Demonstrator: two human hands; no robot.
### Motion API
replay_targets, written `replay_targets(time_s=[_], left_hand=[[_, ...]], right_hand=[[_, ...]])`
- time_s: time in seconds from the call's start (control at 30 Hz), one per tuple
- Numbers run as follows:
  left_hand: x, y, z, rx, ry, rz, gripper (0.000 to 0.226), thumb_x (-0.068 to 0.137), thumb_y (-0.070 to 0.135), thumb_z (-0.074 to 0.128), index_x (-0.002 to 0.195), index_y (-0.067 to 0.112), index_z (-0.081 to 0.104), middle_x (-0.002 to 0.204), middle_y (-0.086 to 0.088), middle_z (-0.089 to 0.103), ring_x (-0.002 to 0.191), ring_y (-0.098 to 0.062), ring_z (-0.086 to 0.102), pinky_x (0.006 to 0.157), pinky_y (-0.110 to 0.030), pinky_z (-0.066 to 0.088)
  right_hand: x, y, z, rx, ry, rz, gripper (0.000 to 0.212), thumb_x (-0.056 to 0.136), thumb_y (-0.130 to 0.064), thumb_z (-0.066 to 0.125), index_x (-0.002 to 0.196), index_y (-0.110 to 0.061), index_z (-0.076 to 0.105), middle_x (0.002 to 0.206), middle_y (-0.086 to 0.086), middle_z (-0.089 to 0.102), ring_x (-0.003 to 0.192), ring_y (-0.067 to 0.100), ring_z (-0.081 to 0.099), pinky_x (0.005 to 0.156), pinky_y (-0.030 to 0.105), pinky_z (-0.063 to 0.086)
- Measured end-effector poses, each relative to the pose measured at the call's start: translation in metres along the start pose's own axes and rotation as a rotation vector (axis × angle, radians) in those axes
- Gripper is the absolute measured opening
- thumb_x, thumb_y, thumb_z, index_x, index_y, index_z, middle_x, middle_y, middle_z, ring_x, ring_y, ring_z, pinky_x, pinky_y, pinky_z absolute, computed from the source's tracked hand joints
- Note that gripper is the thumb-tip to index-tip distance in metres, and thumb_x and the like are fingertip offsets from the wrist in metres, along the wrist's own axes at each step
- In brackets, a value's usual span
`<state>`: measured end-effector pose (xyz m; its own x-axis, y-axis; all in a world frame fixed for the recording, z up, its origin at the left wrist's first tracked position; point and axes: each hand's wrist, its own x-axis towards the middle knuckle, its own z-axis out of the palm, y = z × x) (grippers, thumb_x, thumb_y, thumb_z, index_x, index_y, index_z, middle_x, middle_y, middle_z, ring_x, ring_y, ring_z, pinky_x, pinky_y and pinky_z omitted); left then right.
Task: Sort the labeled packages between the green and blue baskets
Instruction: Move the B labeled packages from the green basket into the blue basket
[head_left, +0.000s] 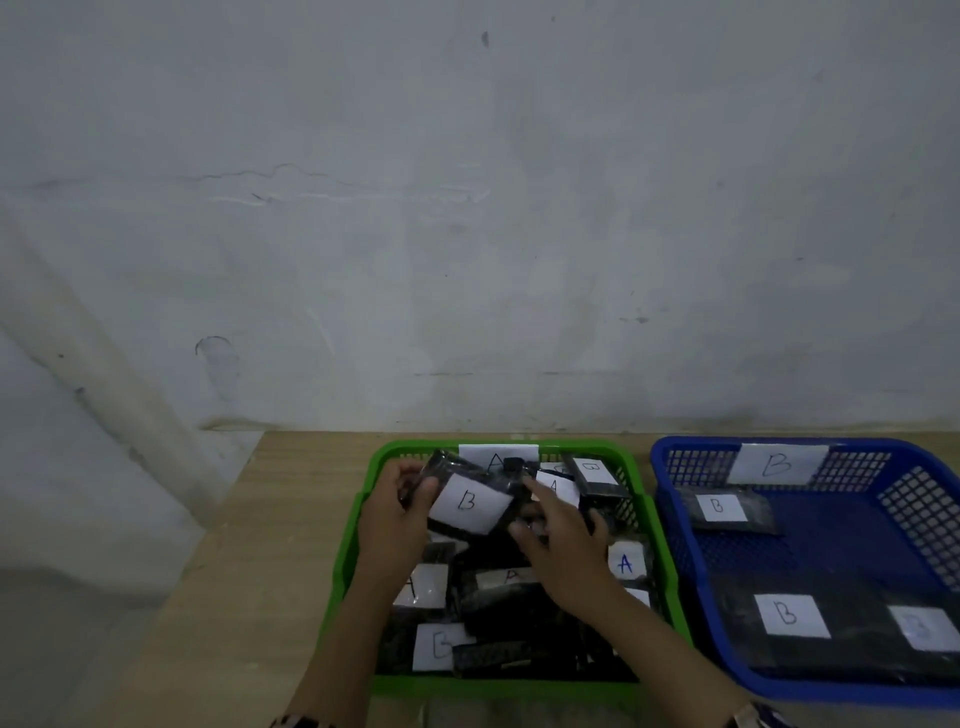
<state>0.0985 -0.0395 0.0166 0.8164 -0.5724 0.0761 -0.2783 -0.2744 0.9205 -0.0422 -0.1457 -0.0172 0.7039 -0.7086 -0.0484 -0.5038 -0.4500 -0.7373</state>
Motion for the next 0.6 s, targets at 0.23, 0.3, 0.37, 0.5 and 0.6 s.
replay_targets(time_s=[0.23, 0.3, 0.37, 0.5, 0.6], left_hand=[[-0.015, 0.04, 0.016, -0.339, -0.045, -0.076, 0.01, 0.092, 0.011, 0.047, 0.101, 0.012, 0.046, 0.105, -0.014, 0.064, 0.09, -0.022, 0.06, 0.071, -0.026, 0.048], [-0.02, 0.048, 0.025, -0.372, -0.113, -0.09, 0.034, 0.09, 0.012, 0.05, 0.121, 0.021, 0.04, 0.106, -0.01, 0.062, 0.087, -0.018, 0.061, 0.072, -0.03, 0.049], [-0.025, 0.051, 0.035, -0.321, -0.222, -0.064, 0.062, 0.088, 0.012, 0.055, 0.136, 0.034, 0.025, 0.099, -0.006, 0.062, 0.083, -0.015, 0.061, 0.069, -0.03, 0.049], [-0.031, 0.057, 0.066, -0.225, -0.362, 0.075, 0.045, 0.082, -0.001, 0.06, 0.115, 0.029, 0.048, 0.081, 0.0, 0.063, 0.068, -0.016, 0.059, 0.053, -0.014, 0.052], [-0.043, 0.06, 0.092, -0.22, -0.417, 0.069, 0.04, 0.081, -0.001, 0.061, 0.097, 0.035, 0.051, 0.088, 0.006, 0.063, 0.066, -0.007, 0.065, 0.05, -0.01, 0.05]], right_hand=[[0.001, -0.011, -0.043, 0.504, 0.066, -0.033, 0.054, 0.089, -0.02, 0.055, 0.131, -0.045, 0.031, 0.099, -0.006, 0.056, 0.087, 0.001, 0.052, 0.08, 0.02, 0.047], [-0.005, -0.006, -0.058, 0.537, 0.126, -0.018, 0.051, 0.09, -0.018, 0.053, 0.132, -0.039, 0.035, 0.079, -0.009, 0.049, 0.069, 0.0, 0.047, 0.062, 0.01, 0.041], [-0.013, 0.001, -0.072, 0.571, 0.155, 0.024, 0.047, 0.091, -0.016, 0.05, 0.132, -0.035, 0.036, 0.085, -0.008, 0.05, 0.074, 0.003, 0.049, 0.062, 0.009, 0.042], [-0.037, 0.025, -0.1, 0.562, 0.207, 0.075, 0.046, 0.093, -0.016, 0.046, 0.134, -0.033, 0.034, 0.087, -0.008, 0.045, 0.077, 0.002, 0.045, 0.06, 0.006, 0.042], [-0.054, 0.046, -0.116, 0.58, 0.202, 0.115, 0.049, 0.093, -0.019, 0.048, 0.135, -0.037, 0.03, 0.109, -0.008, 0.045, 0.097, 0.007, 0.046, 0.073, 0.014, 0.038]])
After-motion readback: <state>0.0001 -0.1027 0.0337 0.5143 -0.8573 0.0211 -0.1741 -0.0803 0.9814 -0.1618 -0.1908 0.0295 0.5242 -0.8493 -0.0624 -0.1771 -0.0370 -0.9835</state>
